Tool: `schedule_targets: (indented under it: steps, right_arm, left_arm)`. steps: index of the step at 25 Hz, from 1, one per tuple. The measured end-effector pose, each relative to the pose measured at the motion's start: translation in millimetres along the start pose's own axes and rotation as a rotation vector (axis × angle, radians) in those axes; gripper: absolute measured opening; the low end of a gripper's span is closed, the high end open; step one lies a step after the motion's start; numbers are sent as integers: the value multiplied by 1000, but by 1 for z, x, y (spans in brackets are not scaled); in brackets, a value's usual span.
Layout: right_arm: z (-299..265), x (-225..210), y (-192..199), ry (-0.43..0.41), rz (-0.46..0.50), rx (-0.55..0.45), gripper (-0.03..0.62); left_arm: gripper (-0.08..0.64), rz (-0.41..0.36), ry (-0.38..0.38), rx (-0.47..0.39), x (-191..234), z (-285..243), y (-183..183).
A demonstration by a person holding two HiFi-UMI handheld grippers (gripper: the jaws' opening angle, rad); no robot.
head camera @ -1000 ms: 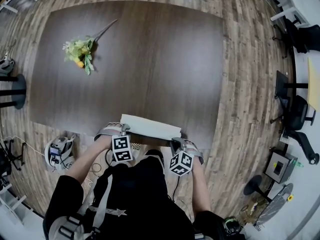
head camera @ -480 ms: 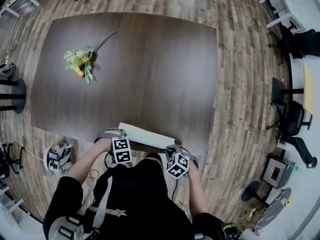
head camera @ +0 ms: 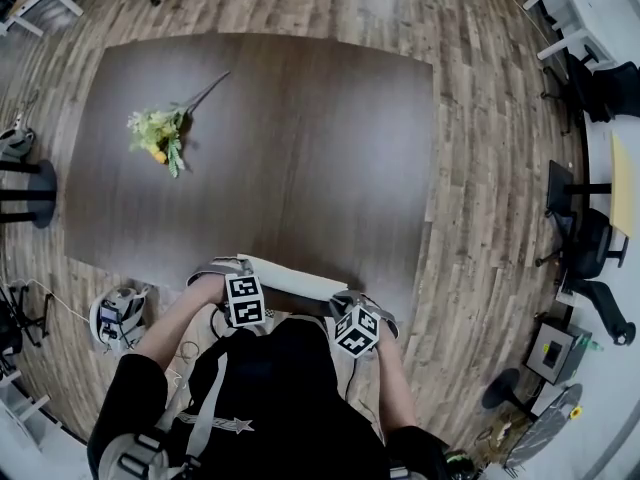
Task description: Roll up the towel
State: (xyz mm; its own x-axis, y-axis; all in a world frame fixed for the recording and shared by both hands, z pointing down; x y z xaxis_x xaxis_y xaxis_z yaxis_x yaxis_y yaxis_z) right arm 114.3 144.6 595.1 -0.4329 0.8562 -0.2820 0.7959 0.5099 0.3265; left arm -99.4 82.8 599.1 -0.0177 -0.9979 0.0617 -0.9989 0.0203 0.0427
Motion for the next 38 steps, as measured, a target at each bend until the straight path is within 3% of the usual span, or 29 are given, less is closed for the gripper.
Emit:
schedule_targets:
  steps: [15, 23, 25, 31, 38]
  right_arm:
    - [-9, -34, -9, 30, 1, -7, 37]
    - [-7, -35, -5, 128, -14, -50, 61]
    - [-2, -34, -6, 172, -26, -76, 108]
    - [26, -30, -16, 330, -81, -185, 140]
    - [84, -7, -41, 564, -172, -413, 140]
  left_arm:
    - [77, 30, -21, -15, 30, -15, -4]
    - [87, 62, -64, -61, 32, -17, -3]
    - [112, 89, -102, -75, 31, -13, -1]
    - [150, 181, -272, -183, 34, 16, 14]
    - [149, 423, -579, -457, 45, 98, 42]
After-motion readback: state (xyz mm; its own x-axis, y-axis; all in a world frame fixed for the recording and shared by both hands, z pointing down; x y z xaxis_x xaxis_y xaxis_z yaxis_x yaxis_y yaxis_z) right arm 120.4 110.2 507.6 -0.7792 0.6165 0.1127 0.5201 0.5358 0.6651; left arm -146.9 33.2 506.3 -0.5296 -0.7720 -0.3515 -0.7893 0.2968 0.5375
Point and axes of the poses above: the fingertips, and each gripper's own axes: z backward along the fingers, x to its left, y out of its underside, the point moved 6 cm from there along z, backward along the fingers, and after that the axes turned 5 degrees about -y, right-handed, at the moved point
